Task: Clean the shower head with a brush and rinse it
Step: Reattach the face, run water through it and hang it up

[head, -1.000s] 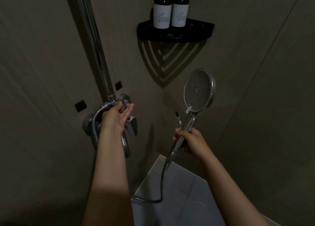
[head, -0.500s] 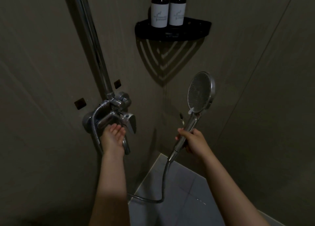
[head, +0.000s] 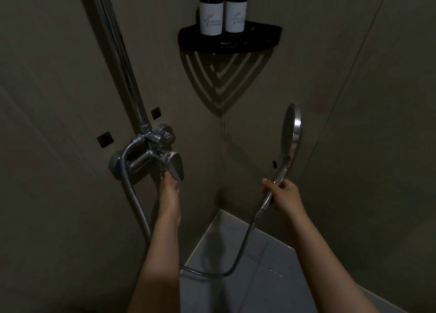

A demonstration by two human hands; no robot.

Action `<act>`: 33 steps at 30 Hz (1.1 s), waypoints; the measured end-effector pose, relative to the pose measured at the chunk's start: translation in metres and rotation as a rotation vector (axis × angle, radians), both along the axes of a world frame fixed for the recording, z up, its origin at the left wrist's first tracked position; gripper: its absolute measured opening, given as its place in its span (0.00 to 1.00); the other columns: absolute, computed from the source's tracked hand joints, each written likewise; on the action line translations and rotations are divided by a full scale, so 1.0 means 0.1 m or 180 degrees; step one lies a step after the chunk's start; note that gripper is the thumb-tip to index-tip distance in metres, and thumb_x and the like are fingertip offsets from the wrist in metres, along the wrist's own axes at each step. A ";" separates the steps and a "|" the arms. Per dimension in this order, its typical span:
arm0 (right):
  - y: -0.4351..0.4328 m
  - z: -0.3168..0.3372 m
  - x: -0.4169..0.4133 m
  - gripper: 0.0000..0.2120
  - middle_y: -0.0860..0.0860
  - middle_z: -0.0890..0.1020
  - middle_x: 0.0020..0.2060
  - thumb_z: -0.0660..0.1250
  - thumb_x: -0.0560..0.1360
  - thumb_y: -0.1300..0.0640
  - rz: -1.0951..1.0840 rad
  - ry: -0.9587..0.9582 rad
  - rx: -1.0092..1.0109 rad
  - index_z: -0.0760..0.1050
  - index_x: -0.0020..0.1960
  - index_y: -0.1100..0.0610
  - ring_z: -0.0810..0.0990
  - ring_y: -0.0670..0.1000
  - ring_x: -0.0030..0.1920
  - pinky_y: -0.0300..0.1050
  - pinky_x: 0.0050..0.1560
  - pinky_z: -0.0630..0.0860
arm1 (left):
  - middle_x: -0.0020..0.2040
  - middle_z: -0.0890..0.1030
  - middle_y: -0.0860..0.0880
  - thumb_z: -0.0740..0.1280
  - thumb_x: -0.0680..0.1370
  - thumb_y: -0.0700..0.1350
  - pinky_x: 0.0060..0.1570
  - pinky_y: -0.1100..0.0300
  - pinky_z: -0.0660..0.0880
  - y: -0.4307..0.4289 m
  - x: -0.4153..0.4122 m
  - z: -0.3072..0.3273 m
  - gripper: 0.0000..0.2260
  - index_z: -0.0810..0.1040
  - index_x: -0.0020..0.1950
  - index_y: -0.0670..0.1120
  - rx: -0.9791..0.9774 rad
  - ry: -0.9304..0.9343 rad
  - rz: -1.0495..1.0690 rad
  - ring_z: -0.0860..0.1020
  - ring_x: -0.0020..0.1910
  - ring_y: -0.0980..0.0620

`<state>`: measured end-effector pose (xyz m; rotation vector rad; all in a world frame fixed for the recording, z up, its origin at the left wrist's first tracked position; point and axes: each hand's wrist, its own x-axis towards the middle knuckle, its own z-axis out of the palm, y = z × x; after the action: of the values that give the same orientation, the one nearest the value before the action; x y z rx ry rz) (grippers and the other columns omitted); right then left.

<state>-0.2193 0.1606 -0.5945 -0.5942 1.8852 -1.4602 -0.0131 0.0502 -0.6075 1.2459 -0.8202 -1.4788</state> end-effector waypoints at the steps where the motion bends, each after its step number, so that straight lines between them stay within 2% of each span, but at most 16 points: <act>1: 0.02 -0.02 -0.04 0.08 0.55 0.78 0.35 0.68 0.75 0.58 -0.0044 0.0026 -0.0004 0.72 0.38 0.56 0.73 0.48 0.30 0.28 0.21 0.66 | 0.66 0.72 0.43 0.50 0.83 0.48 0.61 0.62 0.66 0.01 -0.03 0.02 0.20 0.64 0.72 0.41 -0.0049 -0.0013 0.0004 0.71 0.65 0.50; 3: 0.04 -0.05 -0.08 0.08 0.55 0.78 0.35 0.68 0.75 0.58 -0.0074 0.0007 -0.0004 0.72 0.38 0.56 0.73 0.48 0.31 0.32 0.25 0.69 | 0.59 0.74 0.45 0.52 0.83 0.47 0.52 0.66 0.68 0.01 -0.07 0.04 0.17 0.68 0.68 0.42 -0.0119 -0.0019 0.0018 0.74 0.56 0.52; 6: 0.03 -0.09 -0.10 0.07 0.54 0.78 0.36 0.68 0.75 0.58 -0.0074 -0.0073 0.0011 0.73 0.39 0.55 0.73 0.48 0.32 0.39 0.32 0.67 | 0.63 0.75 0.43 0.53 0.82 0.47 0.65 0.58 0.66 0.01 -0.04 -0.01 0.19 0.68 0.70 0.41 -0.0123 -0.0074 0.0010 0.72 0.65 0.48; 8: 0.01 -0.11 -0.12 0.08 0.54 0.78 0.36 0.68 0.75 0.57 -0.0121 -0.0096 0.0010 0.72 0.39 0.54 0.74 0.48 0.32 0.40 0.32 0.67 | 0.69 0.71 0.44 0.52 0.82 0.46 0.68 0.55 0.64 0.03 -0.04 -0.06 0.19 0.65 0.72 0.42 -0.0122 -0.0035 0.0066 0.69 0.69 0.47; 17: 0.06 -0.18 -0.25 0.09 0.54 0.77 0.33 0.67 0.75 0.57 -0.0182 -0.0018 0.0055 0.72 0.38 0.56 0.73 0.48 0.30 0.35 0.26 0.68 | 0.72 0.67 0.46 0.53 0.83 0.48 0.68 0.53 0.64 0.12 -0.16 -0.09 0.19 0.63 0.73 0.45 -0.0182 0.0240 0.0289 0.65 0.72 0.50; 22: 0.11 -0.21 -0.29 0.09 0.57 0.78 0.36 0.68 0.75 0.58 -0.0290 -0.0130 0.0017 0.72 0.37 0.57 0.74 0.50 0.32 0.41 0.32 0.68 | 0.73 0.66 0.45 0.53 0.83 0.49 0.69 0.54 0.62 0.12 -0.20 -0.15 0.21 0.61 0.74 0.45 -0.0093 0.0459 0.0312 0.64 0.73 0.49; 33: 0.22 -0.20 -0.33 0.09 0.54 0.78 0.34 0.68 0.75 0.58 -0.0384 -0.0138 0.0018 0.72 0.37 0.56 0.73 0.49 0.32 0.40 0.31 0.67 | 0.74 0.65 0.45 0.55 0.82 0.48 0.68 0.54 0.62 0.13 -0.25 -0.17 0.21 0.60 0.75 0.46 -0.0075 0.0587 0.0336 0.64 0.73 0.48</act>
<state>-0.2526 0.1825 -0.6147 -0.4492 1.9191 -1.5312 -0.0378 0.0628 -0.6249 1.0999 -0.6381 -1.4697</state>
